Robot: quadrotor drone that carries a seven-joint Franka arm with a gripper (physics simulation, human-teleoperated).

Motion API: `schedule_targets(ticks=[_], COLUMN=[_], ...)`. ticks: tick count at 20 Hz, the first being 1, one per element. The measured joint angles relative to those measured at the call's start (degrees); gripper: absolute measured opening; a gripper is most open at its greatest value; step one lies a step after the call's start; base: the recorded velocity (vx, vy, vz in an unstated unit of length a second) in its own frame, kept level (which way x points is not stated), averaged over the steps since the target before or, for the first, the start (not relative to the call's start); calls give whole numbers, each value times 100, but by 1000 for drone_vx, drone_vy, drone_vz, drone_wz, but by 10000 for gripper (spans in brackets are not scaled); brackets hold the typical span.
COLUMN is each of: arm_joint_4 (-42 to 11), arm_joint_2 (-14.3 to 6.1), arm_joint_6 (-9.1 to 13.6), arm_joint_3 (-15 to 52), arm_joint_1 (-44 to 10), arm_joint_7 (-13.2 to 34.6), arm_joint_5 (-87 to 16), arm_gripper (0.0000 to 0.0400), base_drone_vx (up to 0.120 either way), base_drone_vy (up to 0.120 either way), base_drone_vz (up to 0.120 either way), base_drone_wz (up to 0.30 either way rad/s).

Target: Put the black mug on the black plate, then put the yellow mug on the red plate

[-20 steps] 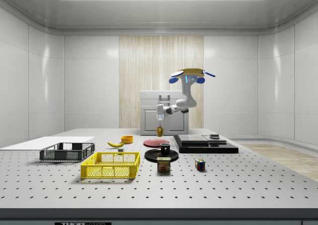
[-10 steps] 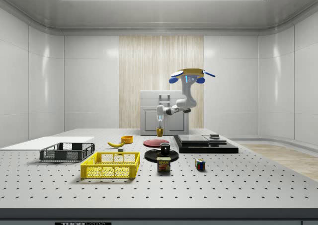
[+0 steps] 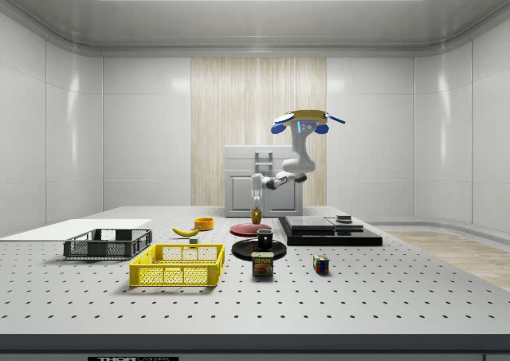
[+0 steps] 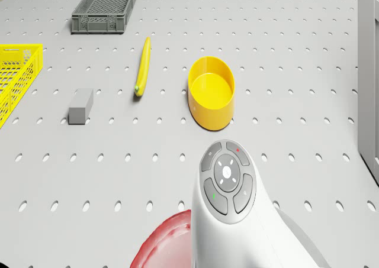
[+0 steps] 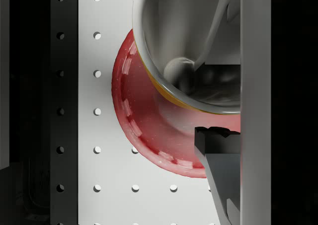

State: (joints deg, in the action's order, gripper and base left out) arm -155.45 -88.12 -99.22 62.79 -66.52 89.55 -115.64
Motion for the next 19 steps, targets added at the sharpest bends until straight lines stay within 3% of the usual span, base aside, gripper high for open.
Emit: schedule_targets(ticks=[3,6,10,14,19], arm_joint_4=[99,166,147,27,-80], arm_joint_2=[45,86,109,98,92], arm_joint_6=[-70,-107,-67,56,170], arm_joint_3=[-178,-293,-267,-65,136], arm_joint_1=[-43,-67,-38,43,115], arm_joint_7=[-9,-19,-34,-50,-61], arm_joint_5=[-169,-282,-270,-95,82], arm_gripper=[110,251,345,380,394], base_drone_vx=[0,0,0,0,0], base_drone_vy=[0,0,0,0,0], base_drone_vz=[0,0,0,0,0], base_drone_wz=[0,0,0,0,0])
